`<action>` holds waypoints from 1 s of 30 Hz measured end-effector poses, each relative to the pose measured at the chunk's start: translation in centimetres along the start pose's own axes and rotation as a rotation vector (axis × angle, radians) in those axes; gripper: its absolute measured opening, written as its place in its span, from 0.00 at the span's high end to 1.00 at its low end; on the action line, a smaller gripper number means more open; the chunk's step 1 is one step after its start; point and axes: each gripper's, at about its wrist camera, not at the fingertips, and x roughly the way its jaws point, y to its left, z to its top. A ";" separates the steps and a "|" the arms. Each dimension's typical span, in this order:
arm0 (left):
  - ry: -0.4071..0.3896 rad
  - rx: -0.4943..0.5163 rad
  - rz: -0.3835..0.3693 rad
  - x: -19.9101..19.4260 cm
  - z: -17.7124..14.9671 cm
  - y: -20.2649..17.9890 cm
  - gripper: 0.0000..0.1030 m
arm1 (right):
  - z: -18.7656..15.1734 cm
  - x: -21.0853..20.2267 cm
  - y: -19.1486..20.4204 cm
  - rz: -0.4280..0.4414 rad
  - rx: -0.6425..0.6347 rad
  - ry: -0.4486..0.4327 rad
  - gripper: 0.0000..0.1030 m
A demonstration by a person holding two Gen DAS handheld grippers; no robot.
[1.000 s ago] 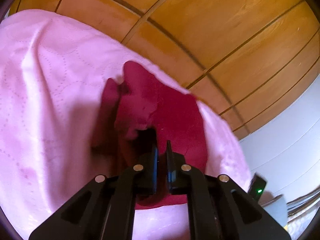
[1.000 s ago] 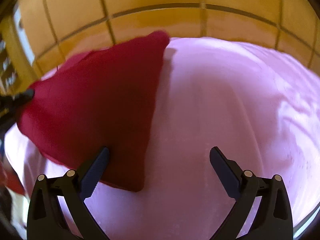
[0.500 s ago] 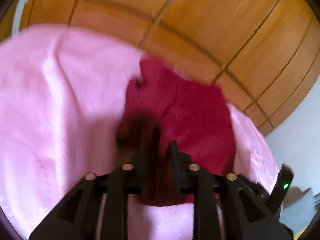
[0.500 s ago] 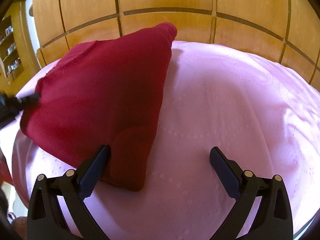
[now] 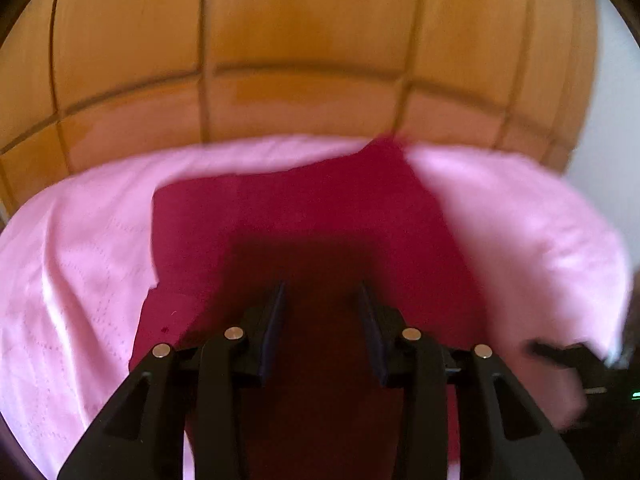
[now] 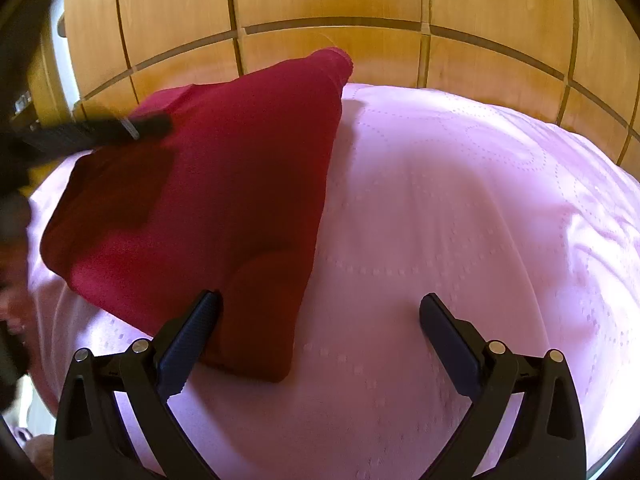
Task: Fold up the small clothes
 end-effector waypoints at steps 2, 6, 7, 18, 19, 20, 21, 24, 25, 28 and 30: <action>-0.024 0.002 -0.009 1.4 -1.3 1.2 0.73 | 0.0 0.0 -0.2 0.014 0.001 -0.005 0.03; -0.062 -0.018 -0.047 1.1 -1.8 1.9 0.73 | 0.3 0.0 -0.5 0.042 -0.003 0.009 0.03; -0.068 -0.034 -0.065 1.0 -1.8 2.3 0.73 | 0.6 -0.1 -0.7 0.055 -0.001 0.023 0.03; -0.117 -0.078 -0.116 0.6 -2.6 2.6 0.73 | 10.5 -0.2 -1.6 0.063 0.088 -0.083 0.03; -0.118 -0.080 -0.119 0.6 -2.6 2.6 0.73 | 11.4 0.5 -1.3 0.044 0.079 -0.085 0.03; -0.120 -0.080 -0.120 0.6 -2.8 2.7 0.73 | 12.3 1.4 -0.9 0.030 0.077 -0.088 0.03; -0.122 -0.080 -0.119 0.6 -2.9 2.7 0.73 | 12.9 2.3 -0.8 0.025 0.081 -0.083 0.03; -0.124 -0.080 -0.117 0.5 -3.2 2.8 0.73 | 14.3 7.8 -1.0 -0.064 0.107 0.026 0.03; -0.122 -0.082 -0.120 0.6 -3.2 2.8 0.73 | 14.3 9.7 -1.4 -0.073 0.118 0.077 0.03; -0.115 -0.102 -0.135 0.8 -3.2 3.2 0.73 | 13.8 12.4 -3.3 0.050 0.231 0.104 0.03; -0.117 -0.112 -0.147 0.9 -3.1 3.4 0.73 | 13.6 12.5 -3.4 0.068 0.218 0.092 0.03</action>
